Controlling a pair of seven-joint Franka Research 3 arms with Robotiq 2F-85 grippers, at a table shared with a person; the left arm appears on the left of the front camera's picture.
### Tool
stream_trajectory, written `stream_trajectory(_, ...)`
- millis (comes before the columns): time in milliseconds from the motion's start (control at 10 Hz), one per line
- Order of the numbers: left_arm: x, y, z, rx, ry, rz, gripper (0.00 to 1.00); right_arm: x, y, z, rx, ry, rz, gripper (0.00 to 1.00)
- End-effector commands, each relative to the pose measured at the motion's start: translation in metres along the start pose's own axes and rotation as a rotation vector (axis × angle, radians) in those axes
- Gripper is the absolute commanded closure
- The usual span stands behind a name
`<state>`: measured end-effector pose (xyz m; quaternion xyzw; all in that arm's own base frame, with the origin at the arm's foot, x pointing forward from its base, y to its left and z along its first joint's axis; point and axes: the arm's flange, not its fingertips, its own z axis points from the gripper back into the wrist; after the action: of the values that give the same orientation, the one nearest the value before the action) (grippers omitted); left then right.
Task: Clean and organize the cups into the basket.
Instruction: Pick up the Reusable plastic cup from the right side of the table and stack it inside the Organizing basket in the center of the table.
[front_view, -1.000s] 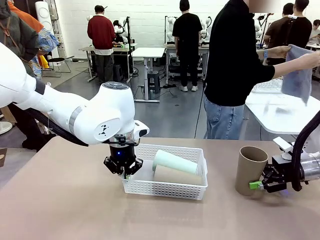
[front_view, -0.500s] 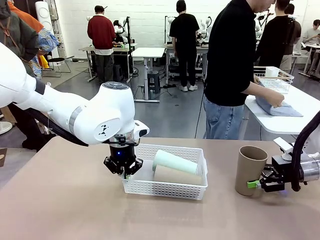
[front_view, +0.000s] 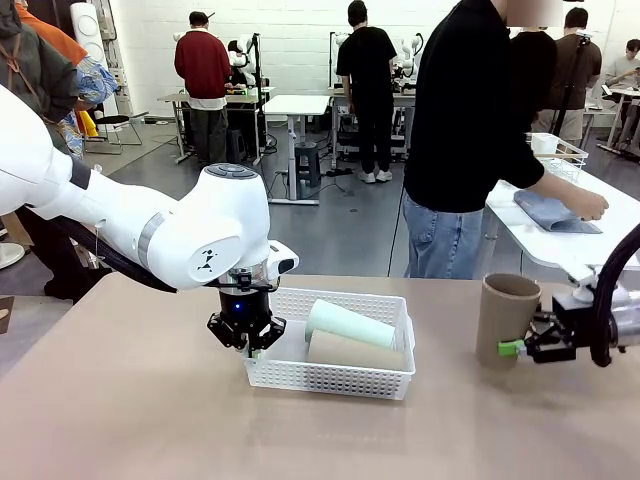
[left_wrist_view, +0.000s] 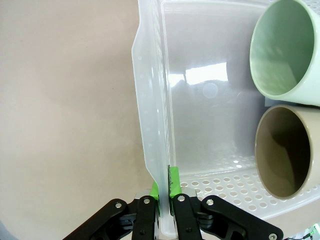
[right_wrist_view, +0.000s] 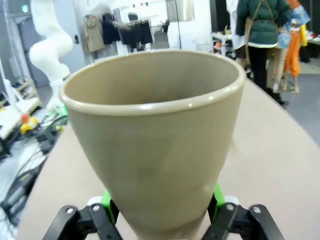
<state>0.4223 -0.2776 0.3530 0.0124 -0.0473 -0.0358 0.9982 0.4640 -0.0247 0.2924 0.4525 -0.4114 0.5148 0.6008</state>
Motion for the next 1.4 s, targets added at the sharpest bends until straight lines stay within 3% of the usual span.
stream_trajectory(0,-0.002,0.001,0.000,0.001,-0.007,-0.015,1.00,0.061,0.024,0.007,-0.054,0.026,-0.019,0.27)
stream_trajectory(300,-0.002,0.001,0.000,0.001,-0.007,-0.015,1.00,0.099,0.026,0.014,-0.116,0.024,-0.034,0.27)
stream_trajectory(400,-0.002,0.001,0.000,0.001,-0.007,-0.015,1.00,0.094,0.025,0.020,-0.057,0.016,0.004,0.27)
stream_trajectory(1000,-0.002,0.001,0.000,0.001,-0.007,-0.015,1.00,0.094,0.025,0.020,-0.057,0.016,0.004,0.27)
stream_trajectory(1100,-0.002,0.001,0.000,0.001,-0.007,-0.015,1.00,0.093,0.024,0.020,-0.067,0.024,-0.012,0.19)
stream_trajectory(1300,-0.002,0.001,0.000,0.001,-0.007,-0.015,1.00,0.133,0.032,-0.001,-0.023,0.181,0.073,0.19)
